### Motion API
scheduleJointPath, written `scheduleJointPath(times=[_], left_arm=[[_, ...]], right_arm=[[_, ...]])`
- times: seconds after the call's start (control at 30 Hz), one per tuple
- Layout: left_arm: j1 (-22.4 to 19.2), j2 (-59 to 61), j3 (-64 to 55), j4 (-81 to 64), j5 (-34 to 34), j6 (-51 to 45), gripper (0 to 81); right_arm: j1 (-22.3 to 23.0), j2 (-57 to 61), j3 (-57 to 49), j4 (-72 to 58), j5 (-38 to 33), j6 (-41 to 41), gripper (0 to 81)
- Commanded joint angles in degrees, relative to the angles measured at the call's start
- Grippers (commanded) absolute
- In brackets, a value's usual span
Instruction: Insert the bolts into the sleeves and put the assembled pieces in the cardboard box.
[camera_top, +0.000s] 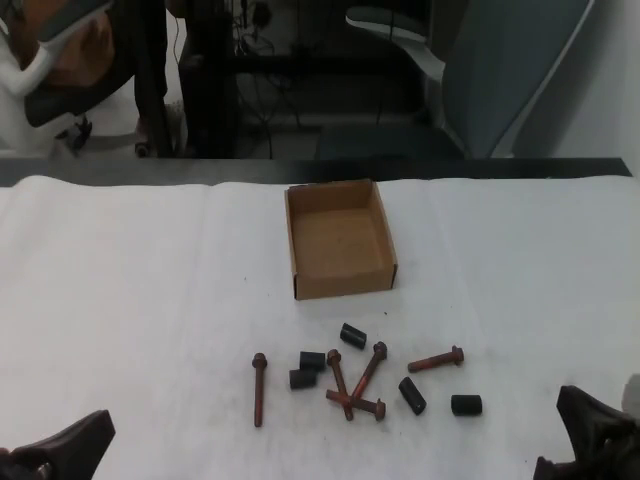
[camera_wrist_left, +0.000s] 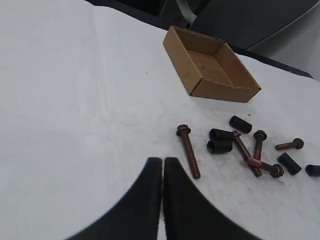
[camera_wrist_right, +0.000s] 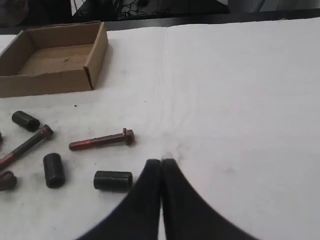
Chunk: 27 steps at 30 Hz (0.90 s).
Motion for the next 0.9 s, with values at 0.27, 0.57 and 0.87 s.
scheduleJointPath(times=[0.27,0.57,0.87], left_arm=[[-0.5,0.1,-0.6,-3.1,11.2,-11.6,1.8],[-11.1,8.7,-6.2,-2.8,-0.2,-8.7,17.1],[-30.5,37.9,-19.1,-1.6,-16.5,-6.5,43.1]], right_arm=[[0.2,1.5,-0.5,8.7,-15.0,-6.9,0.6],[0.6,12.4,-15.2,20.8,-12.0,-8.0,56.7],[0.5,28.4,-31.3,31.1,-13.0,-39.1,45.6]])
